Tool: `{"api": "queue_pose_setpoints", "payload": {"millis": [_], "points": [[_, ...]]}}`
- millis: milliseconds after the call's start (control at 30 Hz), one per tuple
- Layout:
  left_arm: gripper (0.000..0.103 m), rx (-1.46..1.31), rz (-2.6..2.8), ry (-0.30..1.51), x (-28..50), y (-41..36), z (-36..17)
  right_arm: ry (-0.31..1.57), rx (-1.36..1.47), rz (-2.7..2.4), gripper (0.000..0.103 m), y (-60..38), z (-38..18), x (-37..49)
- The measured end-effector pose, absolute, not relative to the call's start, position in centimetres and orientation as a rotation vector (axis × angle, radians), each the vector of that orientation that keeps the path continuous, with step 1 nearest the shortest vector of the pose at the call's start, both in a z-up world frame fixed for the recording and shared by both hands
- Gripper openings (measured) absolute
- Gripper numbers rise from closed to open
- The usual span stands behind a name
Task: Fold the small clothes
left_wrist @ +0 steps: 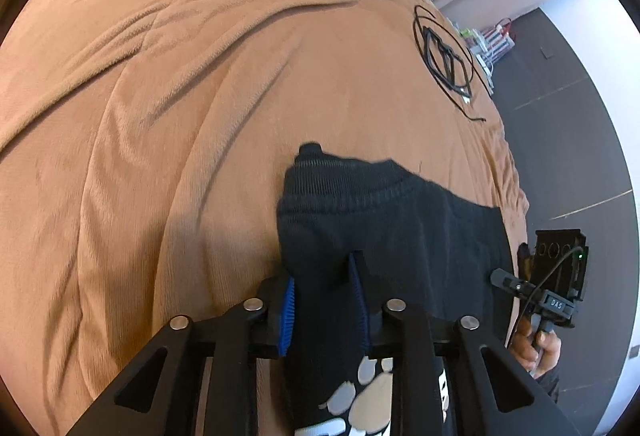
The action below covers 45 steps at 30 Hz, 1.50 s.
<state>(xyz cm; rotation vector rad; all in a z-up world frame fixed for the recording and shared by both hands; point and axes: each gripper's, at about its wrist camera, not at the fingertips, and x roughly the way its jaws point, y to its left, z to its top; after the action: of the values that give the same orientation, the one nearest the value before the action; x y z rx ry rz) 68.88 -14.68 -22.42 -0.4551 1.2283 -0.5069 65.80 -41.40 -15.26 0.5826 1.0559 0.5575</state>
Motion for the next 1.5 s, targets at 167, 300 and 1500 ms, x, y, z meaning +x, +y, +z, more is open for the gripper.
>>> {"api": "queue_pose_setpoints", "payload": {"millis": [167, 300, 1500], "points": [[0.012, -0.434, -0.489, 1.211, 68.7, -15.0, -21.9, 1.052, 0.533, 0.516, 0.011, -40.1, -13.8, 65.4], [0.008, -0.432, -0.498, 1.179, 68.1, -14.7, -20.5, 1.003, 0.473, 0.500, 0.009, -37.8, -11.0, 63.9], [0.007, -0.452, -0.626, 0.850, 51.6, -12.6, 0.8, 0.674, 0.294, 0.485, 0.008, -36.2, 3.9, 38.2]]}}
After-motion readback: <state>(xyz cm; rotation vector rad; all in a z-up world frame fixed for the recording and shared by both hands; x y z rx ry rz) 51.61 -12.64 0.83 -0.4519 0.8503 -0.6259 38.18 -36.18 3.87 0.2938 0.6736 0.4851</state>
